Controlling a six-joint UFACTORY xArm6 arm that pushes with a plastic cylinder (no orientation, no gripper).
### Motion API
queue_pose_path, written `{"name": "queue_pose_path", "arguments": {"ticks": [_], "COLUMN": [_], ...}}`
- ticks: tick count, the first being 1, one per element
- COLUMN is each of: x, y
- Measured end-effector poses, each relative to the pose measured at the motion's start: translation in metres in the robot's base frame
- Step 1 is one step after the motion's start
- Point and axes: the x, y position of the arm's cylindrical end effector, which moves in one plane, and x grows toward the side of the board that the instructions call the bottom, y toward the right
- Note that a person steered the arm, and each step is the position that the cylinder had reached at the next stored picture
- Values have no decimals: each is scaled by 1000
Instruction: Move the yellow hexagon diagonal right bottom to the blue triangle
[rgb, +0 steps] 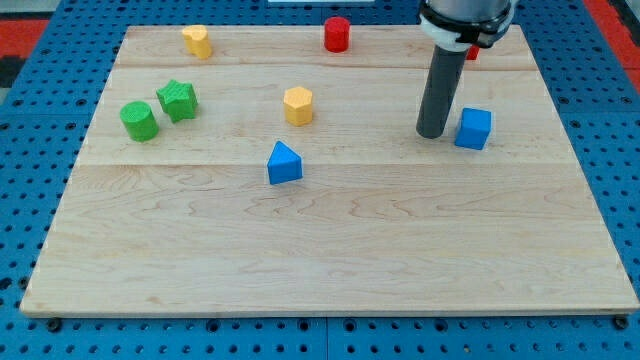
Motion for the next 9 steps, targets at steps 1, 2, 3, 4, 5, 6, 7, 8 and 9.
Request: {"name": "queue_pose_path", "arguments": {"ticks": [1, 2, 3, 4, 5, 6, 7, 8, 9], "x": [4, 1, 27, 29, 30, 30, 34, 54, 28], "y": [53, 47, 31, 25, 25, 25, 19, -10, -54]}}
